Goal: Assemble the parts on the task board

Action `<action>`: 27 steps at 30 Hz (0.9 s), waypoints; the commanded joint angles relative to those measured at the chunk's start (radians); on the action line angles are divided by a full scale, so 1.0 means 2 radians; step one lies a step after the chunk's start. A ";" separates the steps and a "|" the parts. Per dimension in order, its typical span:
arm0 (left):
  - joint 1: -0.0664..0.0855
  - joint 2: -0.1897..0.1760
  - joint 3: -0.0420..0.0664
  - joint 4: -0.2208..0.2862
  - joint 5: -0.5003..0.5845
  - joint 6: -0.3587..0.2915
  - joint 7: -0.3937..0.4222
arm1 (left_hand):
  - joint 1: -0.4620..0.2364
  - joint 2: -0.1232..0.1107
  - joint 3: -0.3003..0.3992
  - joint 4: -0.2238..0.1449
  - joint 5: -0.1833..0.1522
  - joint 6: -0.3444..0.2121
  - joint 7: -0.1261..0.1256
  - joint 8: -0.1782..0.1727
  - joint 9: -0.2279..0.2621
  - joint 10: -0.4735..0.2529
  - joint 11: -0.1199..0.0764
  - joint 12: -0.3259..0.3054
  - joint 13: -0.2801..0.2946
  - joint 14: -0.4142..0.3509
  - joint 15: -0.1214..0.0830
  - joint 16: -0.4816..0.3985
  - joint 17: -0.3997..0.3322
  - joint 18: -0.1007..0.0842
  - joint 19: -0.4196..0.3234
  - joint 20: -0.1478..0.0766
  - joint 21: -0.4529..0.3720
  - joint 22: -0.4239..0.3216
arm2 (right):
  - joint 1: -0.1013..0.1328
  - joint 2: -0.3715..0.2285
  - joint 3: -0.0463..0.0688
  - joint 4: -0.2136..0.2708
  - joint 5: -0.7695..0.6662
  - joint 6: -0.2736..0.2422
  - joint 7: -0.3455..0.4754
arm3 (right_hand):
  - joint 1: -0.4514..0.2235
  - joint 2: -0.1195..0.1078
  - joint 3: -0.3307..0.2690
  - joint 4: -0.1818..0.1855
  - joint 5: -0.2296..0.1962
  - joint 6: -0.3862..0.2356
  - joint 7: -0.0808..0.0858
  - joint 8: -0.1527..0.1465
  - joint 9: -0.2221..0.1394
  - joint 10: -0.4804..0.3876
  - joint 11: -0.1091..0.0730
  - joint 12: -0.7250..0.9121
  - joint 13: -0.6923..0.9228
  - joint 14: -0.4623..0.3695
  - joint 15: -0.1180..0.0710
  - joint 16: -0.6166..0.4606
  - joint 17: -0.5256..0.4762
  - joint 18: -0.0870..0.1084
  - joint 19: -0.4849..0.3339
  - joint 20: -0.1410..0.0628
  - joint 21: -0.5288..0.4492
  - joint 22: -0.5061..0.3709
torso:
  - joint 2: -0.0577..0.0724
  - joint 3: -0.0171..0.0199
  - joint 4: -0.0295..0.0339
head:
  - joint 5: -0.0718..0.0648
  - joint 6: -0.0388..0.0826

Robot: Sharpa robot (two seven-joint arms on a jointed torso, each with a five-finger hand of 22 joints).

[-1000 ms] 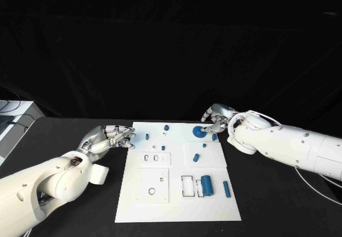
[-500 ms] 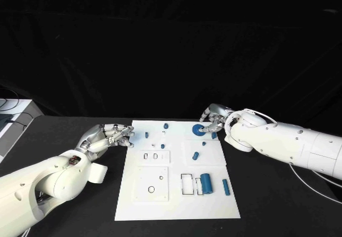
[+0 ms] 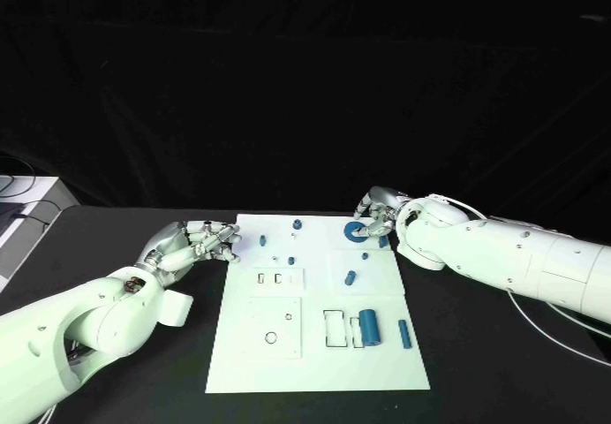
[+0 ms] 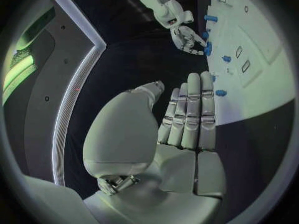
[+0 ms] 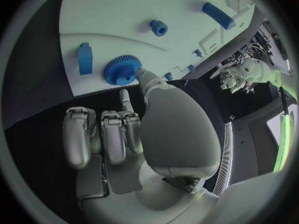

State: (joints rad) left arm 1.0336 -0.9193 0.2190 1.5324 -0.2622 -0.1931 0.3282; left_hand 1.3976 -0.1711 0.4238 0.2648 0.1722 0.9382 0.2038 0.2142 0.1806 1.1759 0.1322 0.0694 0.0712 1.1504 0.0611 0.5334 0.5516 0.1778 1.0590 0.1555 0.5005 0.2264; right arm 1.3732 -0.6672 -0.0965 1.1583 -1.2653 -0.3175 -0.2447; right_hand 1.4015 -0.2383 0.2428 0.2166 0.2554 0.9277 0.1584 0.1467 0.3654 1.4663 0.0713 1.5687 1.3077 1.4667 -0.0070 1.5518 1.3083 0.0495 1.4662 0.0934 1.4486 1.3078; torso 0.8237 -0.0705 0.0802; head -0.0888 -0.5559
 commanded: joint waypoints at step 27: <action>0.000 -0.001 0.000 0.000 0.003 0.008 0.000 | 0.005 0.000 0.003 -0.001 -0.001 -0.004 -0.001 -0.002 0.001 -0.004 0.000 -0.003 0.000 -0.003 0.001 0.003 0.001 0.001 -0.003 0.001 0.004 0.001 | -0.003 -0.001 -0.001 -0.005 -0.002 0.027 -0.003 | 0.009 0.009 -0.001 0.001 0.005 -0.005 0.002 0.004 0.001 0.052 0.003 0.001 0.132 0.045 0.005 0.002 0.095 -0.010 0.024 0.005 0.008 0.069 | 0.000 0.0001 -0.0008 | -0.001 -0.002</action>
State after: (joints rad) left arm 1.0334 -0.9219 0.2190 1.5289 -0.2615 -0.1931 0.3256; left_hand 1.3976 -0.1711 0.4266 0.2620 0.1722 0.9382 0.2038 0.2142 0.1813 1.1759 0.1322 0.0695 0.0711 1.1504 0.0612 0.5334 0.5532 0.1777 1.0590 0.1555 0.5046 0.2270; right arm 1.3683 -0.6683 -0.0977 1.1507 -1.2644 -0.2834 -0.2497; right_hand 1.4153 -0.2246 0.2400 0.2194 0.2618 0.9243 0.1618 0.1508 0.3660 1.4661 0.0713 1.5686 1.3078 1.4667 -0.0070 1.5512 1.3080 0.0506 1.4662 0.0934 1.4608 1.3076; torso 0.8246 -0.0695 0.0789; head -0.0904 -0.5611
